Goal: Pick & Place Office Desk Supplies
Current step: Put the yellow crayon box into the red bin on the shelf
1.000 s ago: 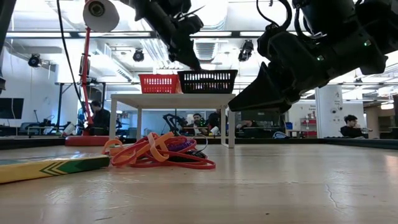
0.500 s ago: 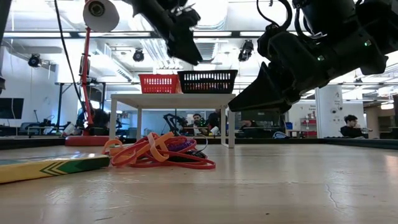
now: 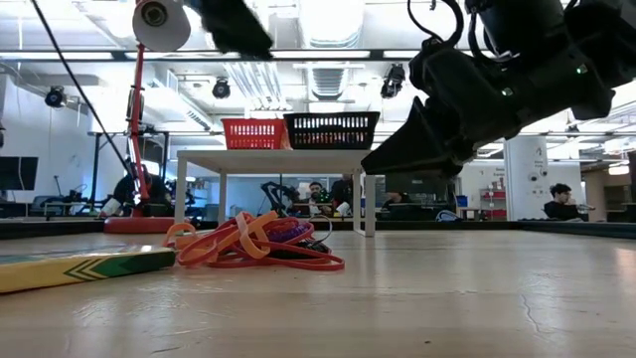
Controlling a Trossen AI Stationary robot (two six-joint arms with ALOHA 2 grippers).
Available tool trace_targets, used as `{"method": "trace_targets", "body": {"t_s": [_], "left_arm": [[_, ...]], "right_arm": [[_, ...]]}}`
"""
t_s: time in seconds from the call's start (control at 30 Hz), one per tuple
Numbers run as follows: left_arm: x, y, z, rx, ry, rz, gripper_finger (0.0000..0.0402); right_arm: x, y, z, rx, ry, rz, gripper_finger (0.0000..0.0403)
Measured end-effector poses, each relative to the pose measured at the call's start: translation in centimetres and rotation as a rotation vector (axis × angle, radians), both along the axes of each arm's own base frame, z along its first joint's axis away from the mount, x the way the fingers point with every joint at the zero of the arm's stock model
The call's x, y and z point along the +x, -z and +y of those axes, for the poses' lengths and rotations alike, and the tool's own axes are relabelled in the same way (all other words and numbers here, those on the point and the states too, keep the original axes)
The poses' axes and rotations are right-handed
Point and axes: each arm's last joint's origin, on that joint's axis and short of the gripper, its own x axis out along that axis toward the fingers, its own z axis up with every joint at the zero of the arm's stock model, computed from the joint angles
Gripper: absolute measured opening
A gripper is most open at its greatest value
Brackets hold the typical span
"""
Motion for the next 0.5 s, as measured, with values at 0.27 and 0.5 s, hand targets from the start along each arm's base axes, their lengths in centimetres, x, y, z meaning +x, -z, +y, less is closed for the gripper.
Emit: {"method": "trace_targets", "body": {"t_s": [0.27,0.5], "left_arm": [[-3.9,6.9,-9.8,-0.041,-0.129,-0.010,0.0234],[-6.8,9.9,-16.6,-0.236,-0.076,-0.063,0.0234]], "right_arm": [[1.2,-1.3,0.3,-0.020,-0.045,-0.052,0.0077],[3.5,-4.1,1.5,0.018,-0.221,-0.098,0.0114]]}}
